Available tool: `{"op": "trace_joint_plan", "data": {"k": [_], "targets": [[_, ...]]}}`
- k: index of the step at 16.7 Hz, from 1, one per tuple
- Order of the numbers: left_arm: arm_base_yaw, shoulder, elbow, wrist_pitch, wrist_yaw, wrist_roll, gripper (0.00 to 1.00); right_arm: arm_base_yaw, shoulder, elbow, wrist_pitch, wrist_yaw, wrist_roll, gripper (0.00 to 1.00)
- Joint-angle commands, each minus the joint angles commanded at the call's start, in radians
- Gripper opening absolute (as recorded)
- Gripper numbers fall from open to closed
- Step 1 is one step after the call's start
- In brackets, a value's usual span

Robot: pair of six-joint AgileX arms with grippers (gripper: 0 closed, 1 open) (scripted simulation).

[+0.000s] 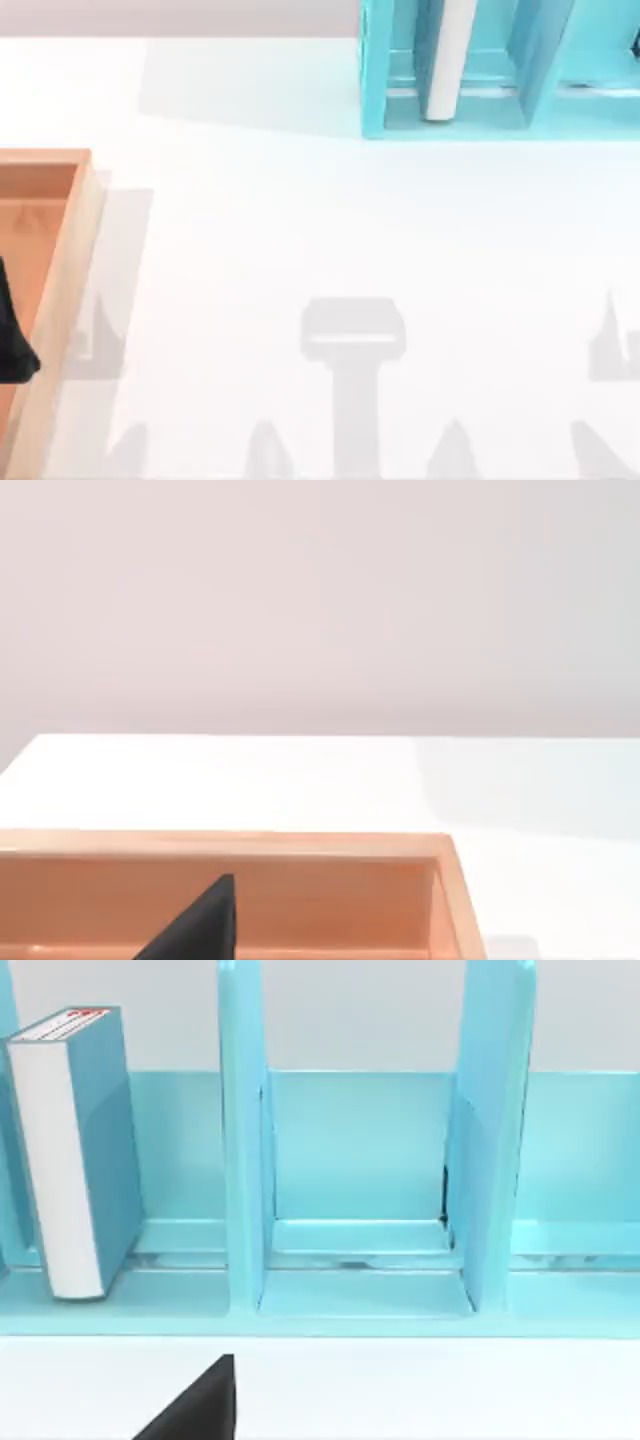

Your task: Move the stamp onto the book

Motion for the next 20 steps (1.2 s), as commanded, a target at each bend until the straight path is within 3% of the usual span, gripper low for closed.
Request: {"op": "trace_joint_plan", "data": {"k": [4, 9, 20], "targets": [[0.0, 0.0, 0.0, 0.0, 0.0, 0.0, 1.0, 0.007, 0.03, 0.028, 0.028, 0.013, 0.0, 1.0], [0.0, 0.0, 0.0, 0.0, 0.0, 0.0, 1.0, 0.069, 0.287, 0.217, 0.244, 0.104, 0.008, 1.0], [0.0, 0.0, 0.0, 0.0, 0.0, 0.0, 1.0, 0.333, 1.455, 0.733, 0.823, 0.402, 0.054, 1.0]]}}
